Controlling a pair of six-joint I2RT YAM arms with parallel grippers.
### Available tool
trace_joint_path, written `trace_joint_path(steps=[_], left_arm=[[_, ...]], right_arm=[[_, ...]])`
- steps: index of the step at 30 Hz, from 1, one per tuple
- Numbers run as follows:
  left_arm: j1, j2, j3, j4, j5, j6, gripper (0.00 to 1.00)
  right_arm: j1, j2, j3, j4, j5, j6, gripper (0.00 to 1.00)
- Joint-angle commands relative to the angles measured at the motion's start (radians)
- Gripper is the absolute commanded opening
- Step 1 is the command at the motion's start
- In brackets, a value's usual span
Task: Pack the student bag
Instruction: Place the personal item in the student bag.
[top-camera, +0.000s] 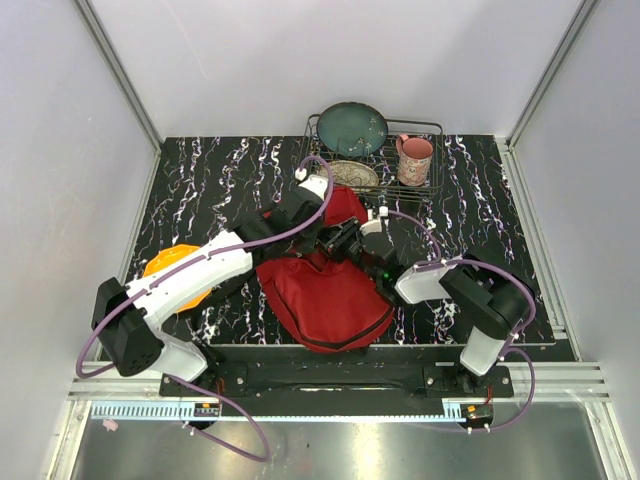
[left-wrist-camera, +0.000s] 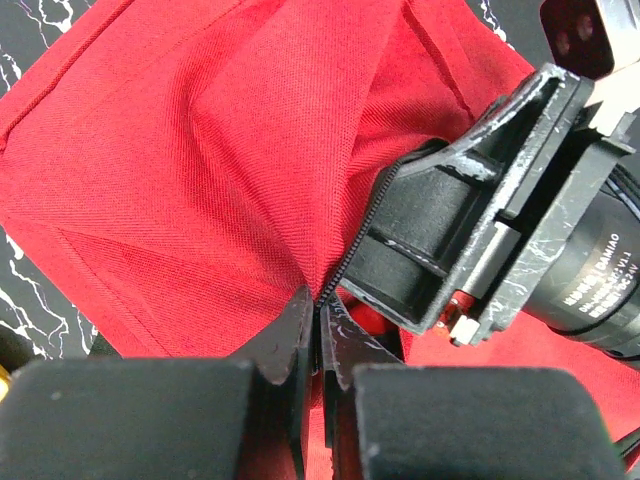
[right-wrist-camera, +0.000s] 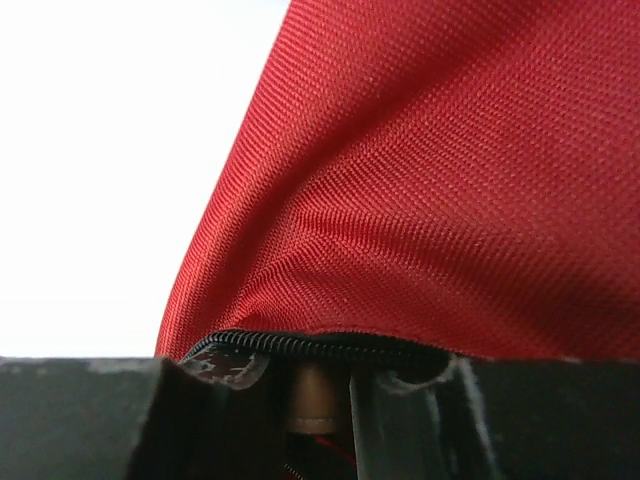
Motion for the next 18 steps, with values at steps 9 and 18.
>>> trace_joint_path(steps=[9,18], left_arm=[[-0.002,-0.115,-0.038,0.063,0.020,-0.046,0.31],[0.020,-0.154,-0.107,0.072,0.005,-0.088,0.42]], right_arm=[[-0.016,-0.159,0.109,-0.543,0.053,-0.265,0.67],[-0.016,-0.441,0.053,-0.902,0.071,-0.427,0.81]])
